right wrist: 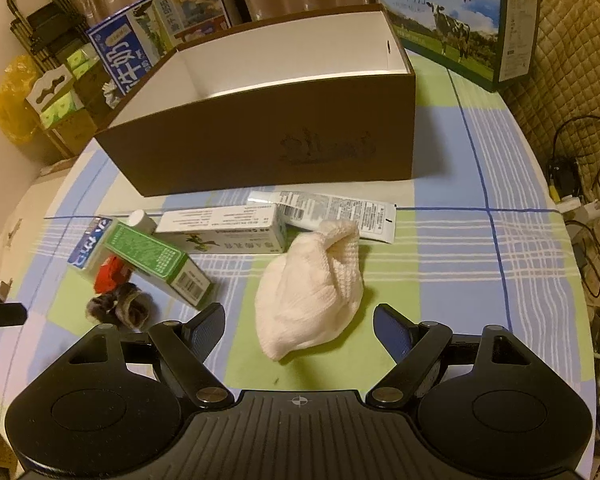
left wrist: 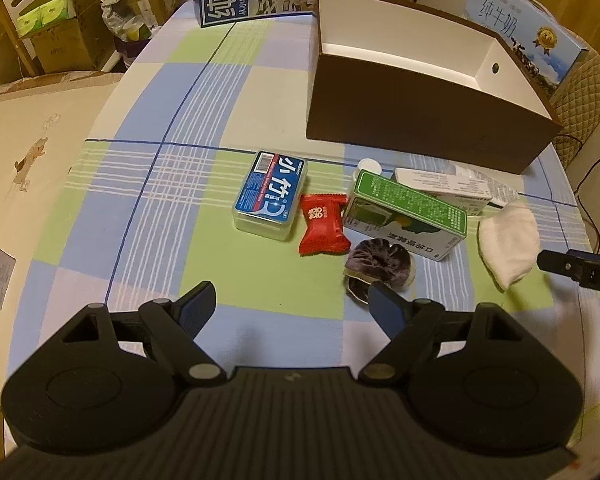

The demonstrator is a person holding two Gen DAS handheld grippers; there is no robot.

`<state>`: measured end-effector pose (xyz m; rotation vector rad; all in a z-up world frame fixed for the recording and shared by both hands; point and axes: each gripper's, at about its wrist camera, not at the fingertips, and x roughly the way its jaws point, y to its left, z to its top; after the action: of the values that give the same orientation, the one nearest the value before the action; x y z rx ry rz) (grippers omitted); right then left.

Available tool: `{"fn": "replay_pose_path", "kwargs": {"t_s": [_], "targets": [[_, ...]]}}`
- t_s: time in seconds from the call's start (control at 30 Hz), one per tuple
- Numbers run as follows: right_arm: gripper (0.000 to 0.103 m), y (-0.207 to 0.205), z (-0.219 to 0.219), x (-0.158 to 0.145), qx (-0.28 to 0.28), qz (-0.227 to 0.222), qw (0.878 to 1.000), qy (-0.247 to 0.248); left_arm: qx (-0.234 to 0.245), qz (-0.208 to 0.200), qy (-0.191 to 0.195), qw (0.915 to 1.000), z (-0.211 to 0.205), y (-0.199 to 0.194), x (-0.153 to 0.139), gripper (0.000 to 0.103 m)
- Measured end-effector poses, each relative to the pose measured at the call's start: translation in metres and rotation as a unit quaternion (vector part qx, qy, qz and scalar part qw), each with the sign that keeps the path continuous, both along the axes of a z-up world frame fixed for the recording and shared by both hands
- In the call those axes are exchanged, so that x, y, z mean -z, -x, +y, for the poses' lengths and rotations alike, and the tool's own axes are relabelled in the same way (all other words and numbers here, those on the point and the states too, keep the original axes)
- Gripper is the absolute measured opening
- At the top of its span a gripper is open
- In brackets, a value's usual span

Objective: Organize objects
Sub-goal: 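Withdraw both tools from the box back over the table, then grasp the white cloth with the right tool while the left tool grasps the blue toothpick case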

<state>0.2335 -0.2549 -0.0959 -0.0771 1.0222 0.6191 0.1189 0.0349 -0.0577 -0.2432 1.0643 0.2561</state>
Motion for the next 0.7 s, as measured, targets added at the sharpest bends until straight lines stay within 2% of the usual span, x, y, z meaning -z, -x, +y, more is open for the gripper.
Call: {"fn": "replay_pose_path", "kwargs": {"t_s": [0.7], "targets": [[0.078,-0.038,0.027,0.045,0.021,0.009,0.999,0.035,-0.027,0.01,0.002,0.9996,0.026,-0.001,0.01,0.08]]}}
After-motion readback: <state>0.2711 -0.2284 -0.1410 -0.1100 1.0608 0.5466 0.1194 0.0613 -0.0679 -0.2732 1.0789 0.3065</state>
